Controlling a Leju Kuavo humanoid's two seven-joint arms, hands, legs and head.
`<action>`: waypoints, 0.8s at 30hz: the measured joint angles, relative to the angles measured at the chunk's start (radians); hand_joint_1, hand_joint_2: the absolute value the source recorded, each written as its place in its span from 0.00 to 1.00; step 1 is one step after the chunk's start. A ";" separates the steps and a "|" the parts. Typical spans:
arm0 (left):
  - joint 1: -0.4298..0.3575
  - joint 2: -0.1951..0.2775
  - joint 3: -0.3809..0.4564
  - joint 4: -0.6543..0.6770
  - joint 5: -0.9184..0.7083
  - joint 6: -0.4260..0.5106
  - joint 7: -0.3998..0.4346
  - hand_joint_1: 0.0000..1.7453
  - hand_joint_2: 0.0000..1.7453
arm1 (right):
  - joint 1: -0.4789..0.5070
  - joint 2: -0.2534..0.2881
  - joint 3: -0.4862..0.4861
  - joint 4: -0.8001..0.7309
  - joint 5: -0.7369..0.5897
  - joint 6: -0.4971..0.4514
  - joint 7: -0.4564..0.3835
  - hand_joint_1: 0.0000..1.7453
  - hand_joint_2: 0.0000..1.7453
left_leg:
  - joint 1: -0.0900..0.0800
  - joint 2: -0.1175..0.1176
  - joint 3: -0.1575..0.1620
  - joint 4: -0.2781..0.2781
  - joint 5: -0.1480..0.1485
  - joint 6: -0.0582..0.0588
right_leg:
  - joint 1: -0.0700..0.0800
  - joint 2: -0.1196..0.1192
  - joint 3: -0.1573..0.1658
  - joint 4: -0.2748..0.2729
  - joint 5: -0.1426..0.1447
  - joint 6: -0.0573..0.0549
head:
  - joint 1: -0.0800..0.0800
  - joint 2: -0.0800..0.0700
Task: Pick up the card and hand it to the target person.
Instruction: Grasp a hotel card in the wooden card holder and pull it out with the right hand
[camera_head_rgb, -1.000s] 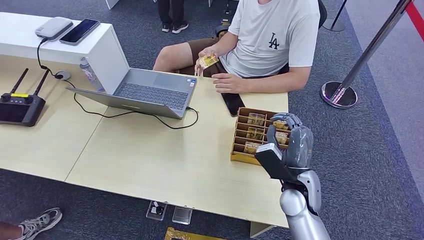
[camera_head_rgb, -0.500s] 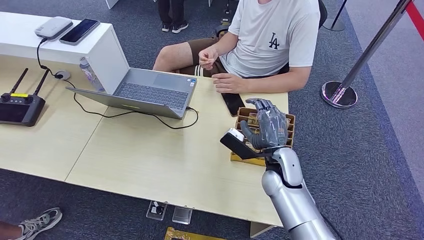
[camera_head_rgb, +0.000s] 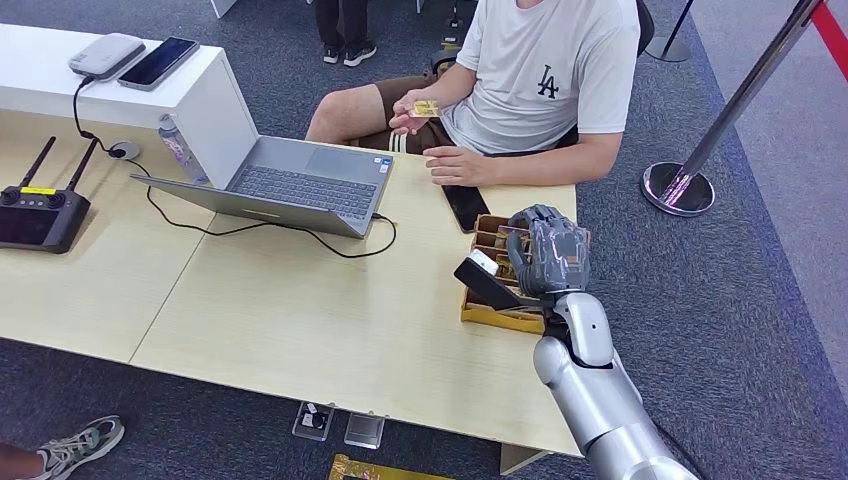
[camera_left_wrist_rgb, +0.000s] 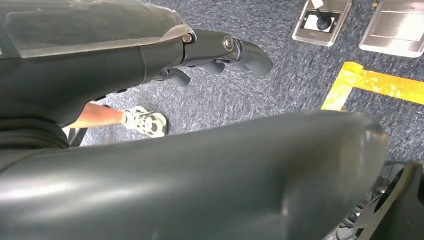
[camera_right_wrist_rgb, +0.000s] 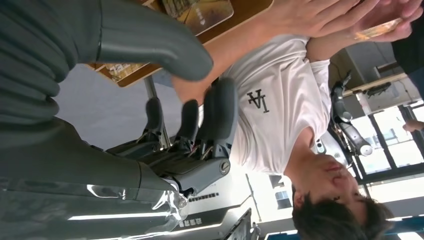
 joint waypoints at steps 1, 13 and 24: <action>0.000 0.000 0.000 0.000 0.000 0.000 0.000 0.00 0.00 | 0.002 -0.004 -0.004 -0.008 0.002 0.003 0.000 0.86 1.00 | 0.000 0.000 0.000 0.000 0.000 0.000 | 0.000 0.000 0.000 0.000 0.000 0.000 | 0.000 0.000; 0.003 0.000 0.000 0.001 0.000 0.000 0.000 0.00 0.00 | 0.049 -0.055 -0.029 -0.110 0.073 0.037 0.031 0.57 1.00 | 0.000 0.000 0.000 0.000 0.000 0.000 | 0.000 0.000 0.000 0.000 0.000 0.000 | 0.000 0.000; 0.007 0.000 0.000 0.001 -0.003 0.000 -0.002 0.00 0.00 | 0.095 -0.092 -0.031 -0.114 0.119 0.046 0.060 0.51 1.00 | 0.000 0.000 0.000 0.000 0.000 0.000 | 0.000 0.000 0.000 0.000 0.000 0.000 | 0.000 0.000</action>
